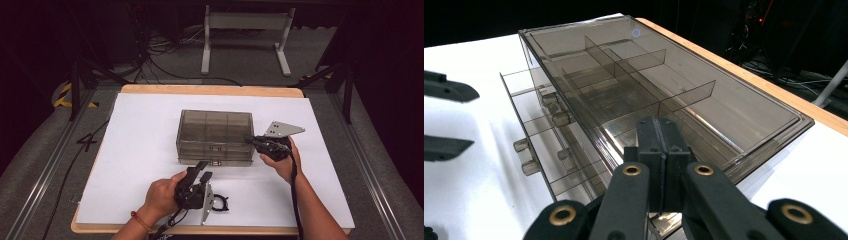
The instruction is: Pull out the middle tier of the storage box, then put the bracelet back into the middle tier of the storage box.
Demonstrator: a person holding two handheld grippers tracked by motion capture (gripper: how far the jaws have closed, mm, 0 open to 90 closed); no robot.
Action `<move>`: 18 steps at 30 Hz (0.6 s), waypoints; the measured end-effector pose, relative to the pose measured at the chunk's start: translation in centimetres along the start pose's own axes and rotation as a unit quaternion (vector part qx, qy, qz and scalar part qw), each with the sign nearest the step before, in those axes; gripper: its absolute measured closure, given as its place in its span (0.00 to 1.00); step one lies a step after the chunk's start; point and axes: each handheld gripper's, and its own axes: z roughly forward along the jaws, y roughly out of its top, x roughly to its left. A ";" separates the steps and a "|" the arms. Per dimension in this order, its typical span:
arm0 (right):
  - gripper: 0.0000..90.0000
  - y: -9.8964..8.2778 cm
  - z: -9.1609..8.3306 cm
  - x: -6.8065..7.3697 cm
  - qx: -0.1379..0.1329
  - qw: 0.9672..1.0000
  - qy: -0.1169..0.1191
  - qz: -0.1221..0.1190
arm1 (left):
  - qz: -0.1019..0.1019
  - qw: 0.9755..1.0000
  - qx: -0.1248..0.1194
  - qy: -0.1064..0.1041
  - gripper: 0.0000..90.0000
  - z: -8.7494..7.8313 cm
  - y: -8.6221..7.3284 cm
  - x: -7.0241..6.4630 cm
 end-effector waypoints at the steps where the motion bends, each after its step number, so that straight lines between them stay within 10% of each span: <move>1: 1.00 0.0 0.0 0.0 0.000 1.000 0.000 0.000 | -0.005 1.000 0.000 -0.004 0.60 -0.2 -0.2 0.3; 11: 1.00 0.0 -0.1 0.0 0.002 1.000 -0.001 -0.003 | -0.092 0.996 -0.011 -0.013 0.46 -2.3 -3.0 3.1; 18: 1.00 0.1 -0.5 0.3 0.008 1.000 -0.011 -0.009 | -0.195 0.980 -0.007 -0.040 0.41 -3.4 -6.5 5.9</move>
